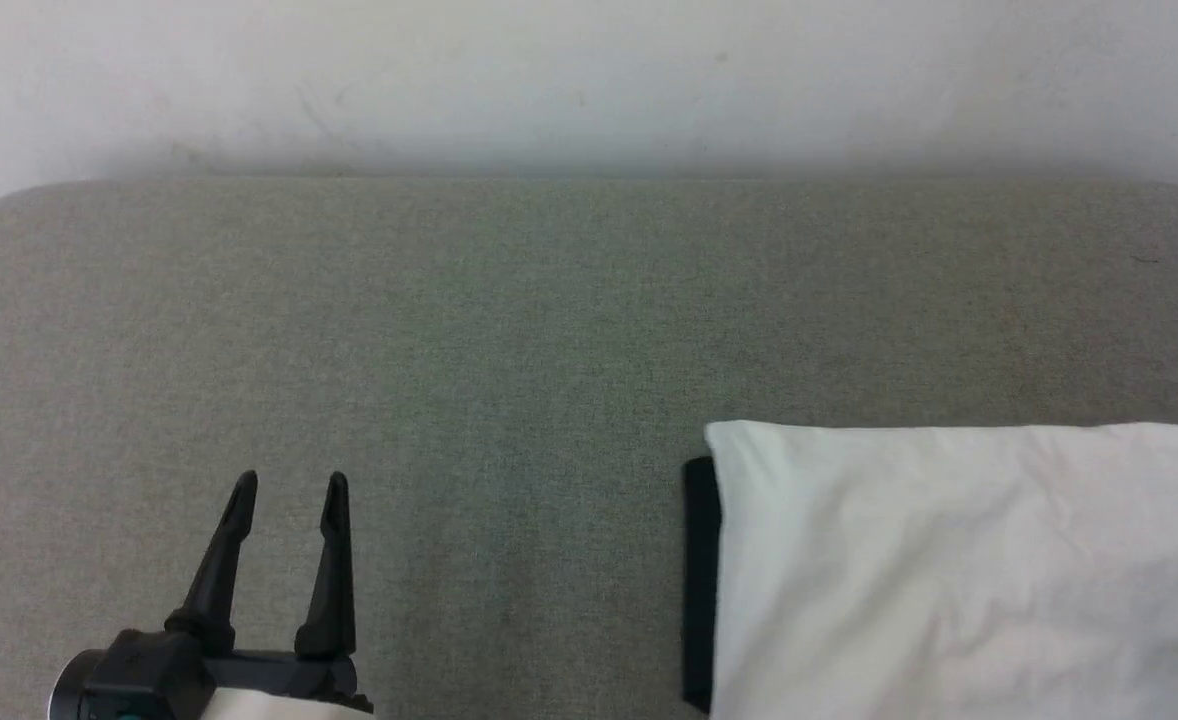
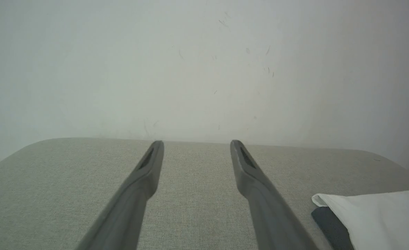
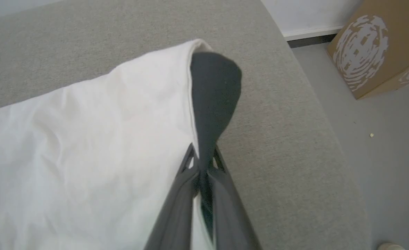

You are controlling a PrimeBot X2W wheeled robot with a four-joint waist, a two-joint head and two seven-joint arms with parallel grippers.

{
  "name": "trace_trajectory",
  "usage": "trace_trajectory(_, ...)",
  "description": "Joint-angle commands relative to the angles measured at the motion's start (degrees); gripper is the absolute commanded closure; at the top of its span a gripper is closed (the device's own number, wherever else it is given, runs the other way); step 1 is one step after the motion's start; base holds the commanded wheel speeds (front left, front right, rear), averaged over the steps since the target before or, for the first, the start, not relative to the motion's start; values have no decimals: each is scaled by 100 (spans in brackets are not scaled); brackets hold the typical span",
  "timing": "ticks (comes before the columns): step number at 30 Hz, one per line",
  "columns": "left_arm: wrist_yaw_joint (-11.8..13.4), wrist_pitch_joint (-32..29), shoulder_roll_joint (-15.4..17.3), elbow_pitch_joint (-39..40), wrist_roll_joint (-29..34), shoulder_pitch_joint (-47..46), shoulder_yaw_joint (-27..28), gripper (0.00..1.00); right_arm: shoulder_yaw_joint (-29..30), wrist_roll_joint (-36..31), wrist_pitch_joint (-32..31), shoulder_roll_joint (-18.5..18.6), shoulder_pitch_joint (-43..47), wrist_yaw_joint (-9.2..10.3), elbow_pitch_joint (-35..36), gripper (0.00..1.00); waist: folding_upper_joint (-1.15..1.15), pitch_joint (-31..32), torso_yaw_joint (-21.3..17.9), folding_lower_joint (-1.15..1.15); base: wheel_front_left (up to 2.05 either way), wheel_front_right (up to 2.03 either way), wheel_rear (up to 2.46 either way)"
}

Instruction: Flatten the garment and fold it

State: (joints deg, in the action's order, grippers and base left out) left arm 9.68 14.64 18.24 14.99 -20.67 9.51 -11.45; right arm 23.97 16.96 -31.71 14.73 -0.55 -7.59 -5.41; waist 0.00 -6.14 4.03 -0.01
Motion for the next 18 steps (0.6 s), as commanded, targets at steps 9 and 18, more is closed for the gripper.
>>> trace_trajectory(9, 15, 5, 34, -81, -37, 155, -21, 0, 88, 102, -217, -154, 191, 10, 403, 100, 0, 202, -101, 1, 0, 0, 0)
trace_trajectory(18, 15, -6, -5, -112, -81, 152, -99, 0, -1867, 931, -867, -634, 172, 10, 1551, 100, 0, 269, -71, 1, 0, 0, 0)
